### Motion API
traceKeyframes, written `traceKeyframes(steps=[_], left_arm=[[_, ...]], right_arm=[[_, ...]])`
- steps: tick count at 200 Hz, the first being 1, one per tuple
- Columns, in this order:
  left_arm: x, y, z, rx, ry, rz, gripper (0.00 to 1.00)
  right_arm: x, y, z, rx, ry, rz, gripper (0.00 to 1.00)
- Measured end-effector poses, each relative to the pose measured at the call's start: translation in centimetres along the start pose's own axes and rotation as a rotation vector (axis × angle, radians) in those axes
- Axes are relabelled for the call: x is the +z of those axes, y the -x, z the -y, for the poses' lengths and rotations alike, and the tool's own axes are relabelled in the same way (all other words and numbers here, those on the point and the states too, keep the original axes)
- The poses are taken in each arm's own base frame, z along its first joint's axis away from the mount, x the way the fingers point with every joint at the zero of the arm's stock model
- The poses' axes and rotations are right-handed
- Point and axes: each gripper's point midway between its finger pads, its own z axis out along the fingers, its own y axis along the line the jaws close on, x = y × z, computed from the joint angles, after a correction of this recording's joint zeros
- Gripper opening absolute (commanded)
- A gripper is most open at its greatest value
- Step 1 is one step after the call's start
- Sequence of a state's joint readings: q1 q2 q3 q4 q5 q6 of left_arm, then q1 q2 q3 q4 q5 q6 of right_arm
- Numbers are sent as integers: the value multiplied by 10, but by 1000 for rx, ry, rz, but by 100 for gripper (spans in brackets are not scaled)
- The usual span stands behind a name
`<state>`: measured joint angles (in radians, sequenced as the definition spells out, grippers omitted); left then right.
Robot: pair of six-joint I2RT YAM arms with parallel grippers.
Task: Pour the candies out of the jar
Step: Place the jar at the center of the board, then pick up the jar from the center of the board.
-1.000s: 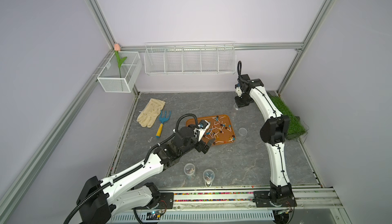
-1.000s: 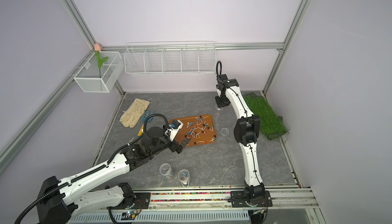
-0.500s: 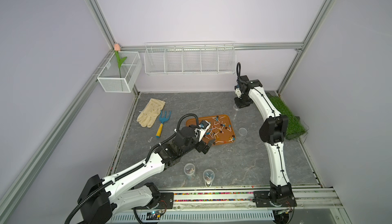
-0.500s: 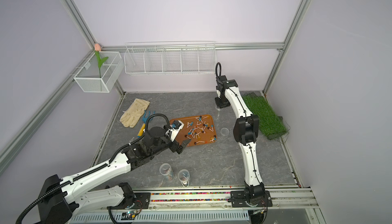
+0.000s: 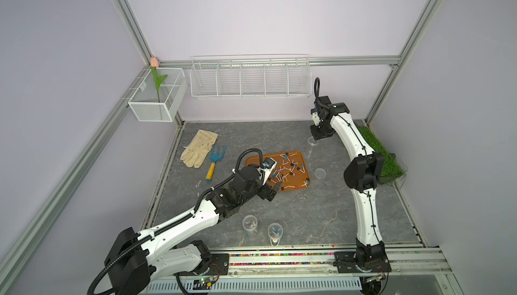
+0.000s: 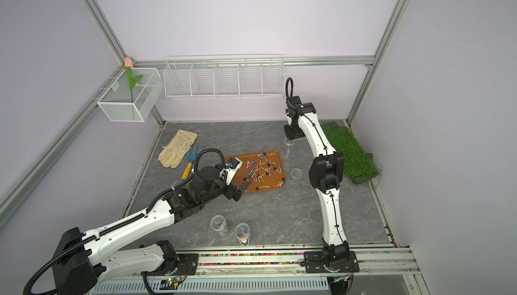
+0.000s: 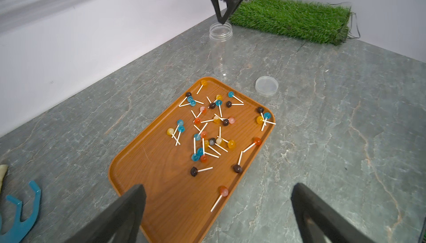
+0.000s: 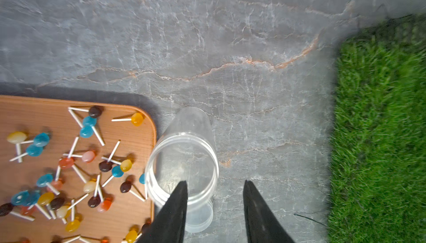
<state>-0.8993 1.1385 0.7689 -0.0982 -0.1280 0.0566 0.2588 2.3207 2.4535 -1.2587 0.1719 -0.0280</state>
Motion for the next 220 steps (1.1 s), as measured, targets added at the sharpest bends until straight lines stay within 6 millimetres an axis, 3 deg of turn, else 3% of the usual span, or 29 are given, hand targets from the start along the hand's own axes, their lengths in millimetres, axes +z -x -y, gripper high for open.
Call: traceKeyframes(steps=[24, 42, 58, 79, 98, 129, 175, 191, 220], left_arm=[[6, 3, -6, -15, 29, -11, 100], [8, 7, -16, -50, 60, -11, 100], [8, 8, -36, -120, 109, -8, 100], [7, 4, -67, -228, 179, -10, 100], [4, 1, -89, -320, 226, -5, 100], [-4, 1, -113, -456, 268, 36, 100], [-21, -17, -157, -623, 369, 67, 100], [-24, -21, -165, -657, 386, 68, 100], [-25, -22, -165, -685, 378, 73, 100]], right_arm=[[-58, 15, 4, 12, 0, 141, 47], [-102, 15, 3, 10, 11, 245, 49], [-139, 8, -9, -9, 44, 341, 52], [-165, -6, -40, -70, 120, 426, 58], [-168, -23, -79, -149, 225, 443, 62], [-147, -60, -146, -311, 366, 385, 70], [-130, -158, -260, -596, 577, 267, 79], [-130, -186, -280, -644, 637, 241, 83], [-143, -215, -299, -709, 698, 248, 92]])
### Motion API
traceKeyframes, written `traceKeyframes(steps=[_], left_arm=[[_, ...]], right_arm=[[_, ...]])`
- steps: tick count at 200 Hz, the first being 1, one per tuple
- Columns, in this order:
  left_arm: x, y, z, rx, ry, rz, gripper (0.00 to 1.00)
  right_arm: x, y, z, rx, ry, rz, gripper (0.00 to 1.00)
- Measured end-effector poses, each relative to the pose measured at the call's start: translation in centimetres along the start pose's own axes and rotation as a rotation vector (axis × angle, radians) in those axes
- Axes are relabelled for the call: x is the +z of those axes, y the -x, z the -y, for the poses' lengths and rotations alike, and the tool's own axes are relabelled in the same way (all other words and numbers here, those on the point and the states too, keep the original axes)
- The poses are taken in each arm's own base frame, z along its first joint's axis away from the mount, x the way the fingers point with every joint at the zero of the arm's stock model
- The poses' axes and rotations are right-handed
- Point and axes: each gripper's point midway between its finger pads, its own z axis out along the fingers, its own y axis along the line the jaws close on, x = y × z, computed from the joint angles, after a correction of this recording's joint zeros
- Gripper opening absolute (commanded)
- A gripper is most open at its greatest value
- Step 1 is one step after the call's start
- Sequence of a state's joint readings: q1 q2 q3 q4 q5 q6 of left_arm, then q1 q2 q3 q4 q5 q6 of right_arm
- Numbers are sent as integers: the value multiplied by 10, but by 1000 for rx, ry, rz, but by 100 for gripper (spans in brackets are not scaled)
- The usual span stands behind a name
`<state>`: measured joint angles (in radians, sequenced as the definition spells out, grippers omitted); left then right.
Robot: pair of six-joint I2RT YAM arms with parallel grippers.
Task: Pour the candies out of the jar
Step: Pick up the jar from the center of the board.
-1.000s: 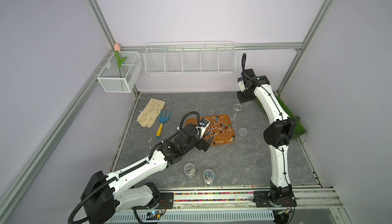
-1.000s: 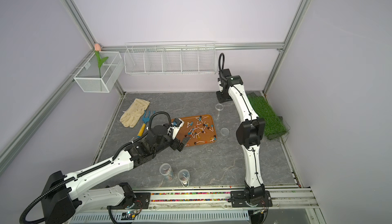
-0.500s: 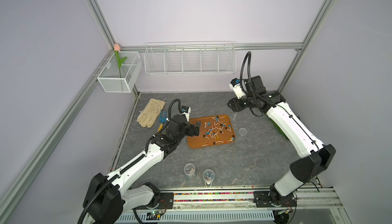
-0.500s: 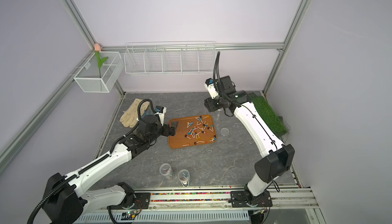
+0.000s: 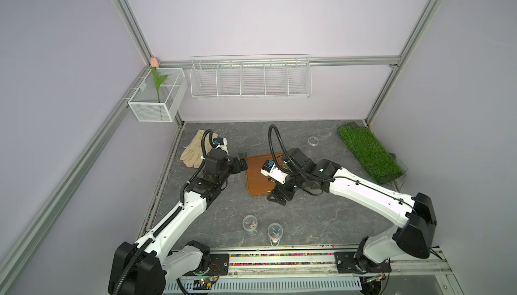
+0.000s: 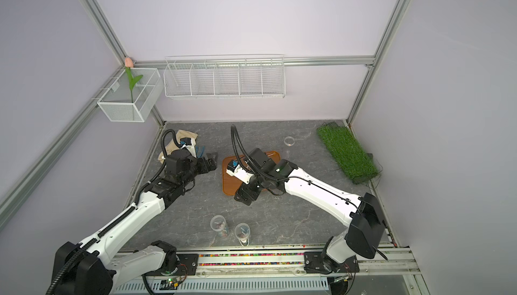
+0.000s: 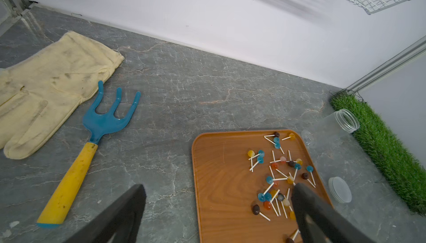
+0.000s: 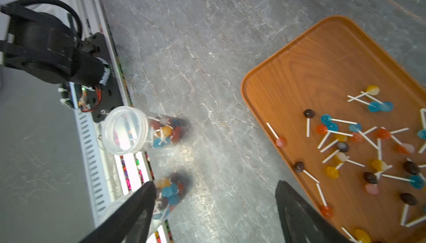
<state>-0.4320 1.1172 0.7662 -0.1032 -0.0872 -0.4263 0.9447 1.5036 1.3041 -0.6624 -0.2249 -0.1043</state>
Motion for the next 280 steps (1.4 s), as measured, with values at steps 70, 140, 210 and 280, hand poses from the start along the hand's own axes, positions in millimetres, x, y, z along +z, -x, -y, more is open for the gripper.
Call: traceKeyframes(steps=[70, 140, 210, 280], left_arm=[[4, -7, 3, -29, -18, -29, 100], [7, -11, 2, -35, -18, -44, 100], [12, -17, 2, -35, -23, -67, 100], [12, -16, 3, -35, -28, -63, 100]], right_arm=[[6, -47, -62, -116, 130, -57, 95], [18, -87, -98, -197, 188, -136, 95], [60, -91, -64, -99, 6, -177, 87], [59, -80, -10, 38, -145, -133, 66]])
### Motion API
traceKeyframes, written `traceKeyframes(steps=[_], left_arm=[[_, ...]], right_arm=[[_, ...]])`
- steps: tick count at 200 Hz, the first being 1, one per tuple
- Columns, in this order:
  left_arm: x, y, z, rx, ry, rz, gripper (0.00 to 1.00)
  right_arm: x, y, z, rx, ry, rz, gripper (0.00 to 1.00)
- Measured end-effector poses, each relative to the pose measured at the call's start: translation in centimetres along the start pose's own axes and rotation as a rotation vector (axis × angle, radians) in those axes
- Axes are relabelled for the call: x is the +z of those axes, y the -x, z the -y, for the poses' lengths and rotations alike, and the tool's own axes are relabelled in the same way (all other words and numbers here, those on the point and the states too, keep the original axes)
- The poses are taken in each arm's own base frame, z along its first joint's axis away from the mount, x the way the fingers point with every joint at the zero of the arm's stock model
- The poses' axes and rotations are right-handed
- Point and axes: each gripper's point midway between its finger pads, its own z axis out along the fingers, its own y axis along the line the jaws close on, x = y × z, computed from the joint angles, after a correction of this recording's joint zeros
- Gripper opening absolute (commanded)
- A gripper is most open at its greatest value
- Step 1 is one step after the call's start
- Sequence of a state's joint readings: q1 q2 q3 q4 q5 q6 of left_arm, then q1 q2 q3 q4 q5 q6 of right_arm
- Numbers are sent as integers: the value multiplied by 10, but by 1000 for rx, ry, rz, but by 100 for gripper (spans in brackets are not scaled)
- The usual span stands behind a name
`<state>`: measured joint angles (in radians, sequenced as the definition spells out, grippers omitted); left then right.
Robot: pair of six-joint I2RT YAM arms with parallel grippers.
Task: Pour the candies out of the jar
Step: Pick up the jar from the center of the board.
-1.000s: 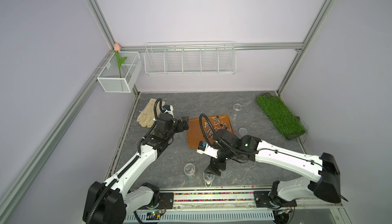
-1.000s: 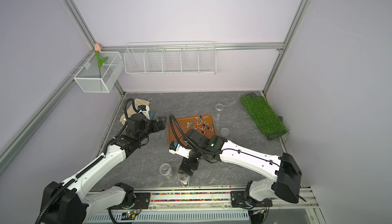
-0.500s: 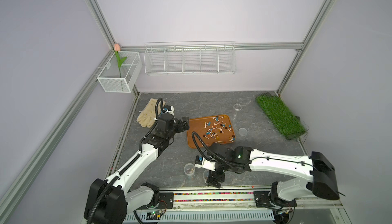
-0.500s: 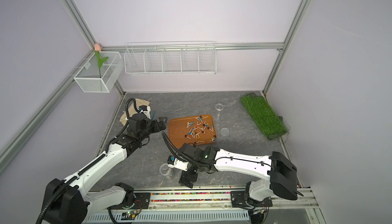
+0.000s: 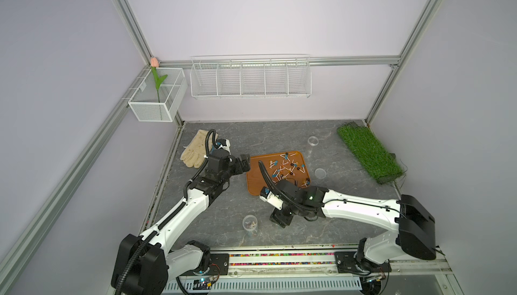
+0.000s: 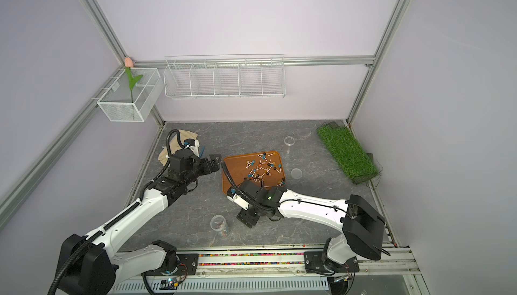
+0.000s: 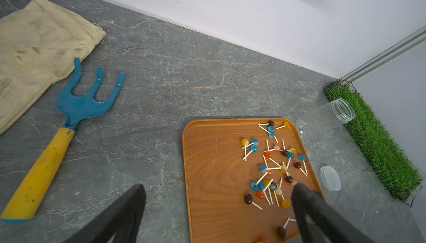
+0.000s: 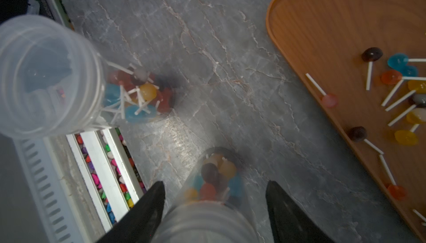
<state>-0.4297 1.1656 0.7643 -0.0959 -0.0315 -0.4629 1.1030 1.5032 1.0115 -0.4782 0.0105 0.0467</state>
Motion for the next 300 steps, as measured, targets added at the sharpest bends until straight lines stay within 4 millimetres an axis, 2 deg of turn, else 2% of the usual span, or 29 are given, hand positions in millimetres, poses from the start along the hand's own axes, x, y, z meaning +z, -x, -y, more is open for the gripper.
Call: traceKeyframes(steps=[64, 82, 97, 123, 146, 161, 178, 195, 219, 258, 300], left_arm=[[0, 2, 2, 8, -12, 8, 100], [0, 2, 11, 36, -63, 1, 100], [-1, 0, 26, 80, -148, -14, 99], [-1, -12, 49, 164, -289, -68, 97], [-3, -22, 69, 254, -386, -110, 98], [-12, -26, 95, 356, -467, -107, 99], [-24, -28, 126, 456, -566, -89, 99], [-35, -30, 145, 521, -649, -71, 99], [-43, -34, 158, 581, -726, -55, 100], [-61, -40, 189, 671, -864, -33, 100], [-65, -42, 214, 691, -986, -8, 100]], right_arm=[[-6, 7, 30, 73, -45, 14, 59], [-16, 18, 46, 106, -52, 36, 59], [-29, 32, 60, 129, -57, 70, 59], [-69, 60, 91, 171, -64, 170, 59], [-121, 85, 123, 221, -55, 297, 59], [-153, 98, 143, 247, -44, 373, 59], [-179, 105, 156, 261, -28, 423, 59], [-196, 108, 158, 262, 0, 445, 58], [-208, 110, 151, 257, 61, 455, 58], [-210, 116, 133, 246, 186, 467, 58], [-213, 120, 119, 254, 287, 481, 57]])
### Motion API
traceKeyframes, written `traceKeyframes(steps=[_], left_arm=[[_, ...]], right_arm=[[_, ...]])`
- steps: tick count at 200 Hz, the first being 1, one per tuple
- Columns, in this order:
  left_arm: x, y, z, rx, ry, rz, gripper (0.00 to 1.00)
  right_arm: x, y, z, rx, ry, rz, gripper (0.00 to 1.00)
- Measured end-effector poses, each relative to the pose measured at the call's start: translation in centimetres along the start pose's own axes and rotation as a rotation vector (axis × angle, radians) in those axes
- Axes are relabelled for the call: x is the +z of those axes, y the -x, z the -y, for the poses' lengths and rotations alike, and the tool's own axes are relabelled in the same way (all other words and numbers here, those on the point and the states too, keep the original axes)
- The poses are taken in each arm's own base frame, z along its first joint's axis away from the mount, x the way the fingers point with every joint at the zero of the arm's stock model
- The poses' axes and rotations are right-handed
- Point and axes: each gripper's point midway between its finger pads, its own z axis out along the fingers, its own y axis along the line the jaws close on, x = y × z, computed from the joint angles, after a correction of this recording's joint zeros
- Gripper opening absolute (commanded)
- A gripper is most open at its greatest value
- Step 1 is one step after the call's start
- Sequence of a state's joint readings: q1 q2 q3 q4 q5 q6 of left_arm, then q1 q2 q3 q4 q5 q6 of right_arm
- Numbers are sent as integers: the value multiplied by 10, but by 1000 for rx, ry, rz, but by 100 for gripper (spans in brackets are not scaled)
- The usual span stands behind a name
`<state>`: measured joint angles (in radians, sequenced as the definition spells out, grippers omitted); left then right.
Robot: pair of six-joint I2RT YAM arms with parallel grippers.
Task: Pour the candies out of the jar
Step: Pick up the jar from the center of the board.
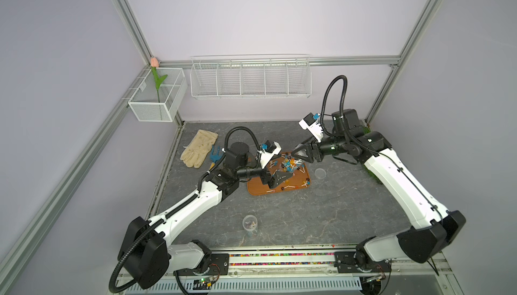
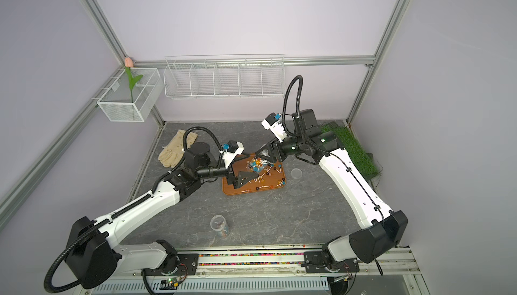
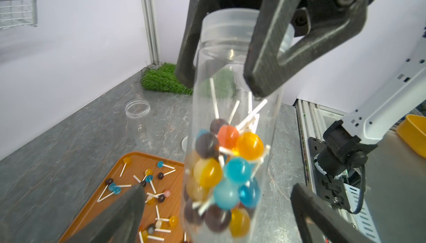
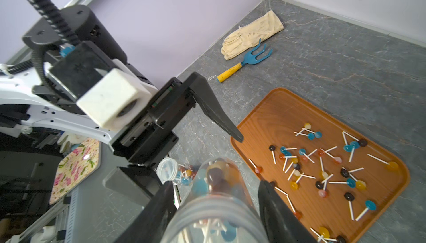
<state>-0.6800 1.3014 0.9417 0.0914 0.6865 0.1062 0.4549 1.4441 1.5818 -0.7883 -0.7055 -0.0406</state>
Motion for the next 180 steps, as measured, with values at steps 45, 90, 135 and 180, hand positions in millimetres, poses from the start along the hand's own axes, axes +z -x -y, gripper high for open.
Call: traceKeyframes(steps=[45, 90, 135, 180], left_arm=[[25, 2, 14, -5, -107, 6, 91], [27, 12, 21, 2, -160, 28, 65], [27, 14, 24, -6, -174, 29, 48], [28, 10, 28, -1, -182, 16, 68]], right_arm=[[3, -2, -10, 26, 60, -3, 57], [2, -3, -10, 36, 60, -7, 57], [0, -4, -13, 41, 63, -9, 56], [-1, -4, -14, 43, 63, -10, 56]])
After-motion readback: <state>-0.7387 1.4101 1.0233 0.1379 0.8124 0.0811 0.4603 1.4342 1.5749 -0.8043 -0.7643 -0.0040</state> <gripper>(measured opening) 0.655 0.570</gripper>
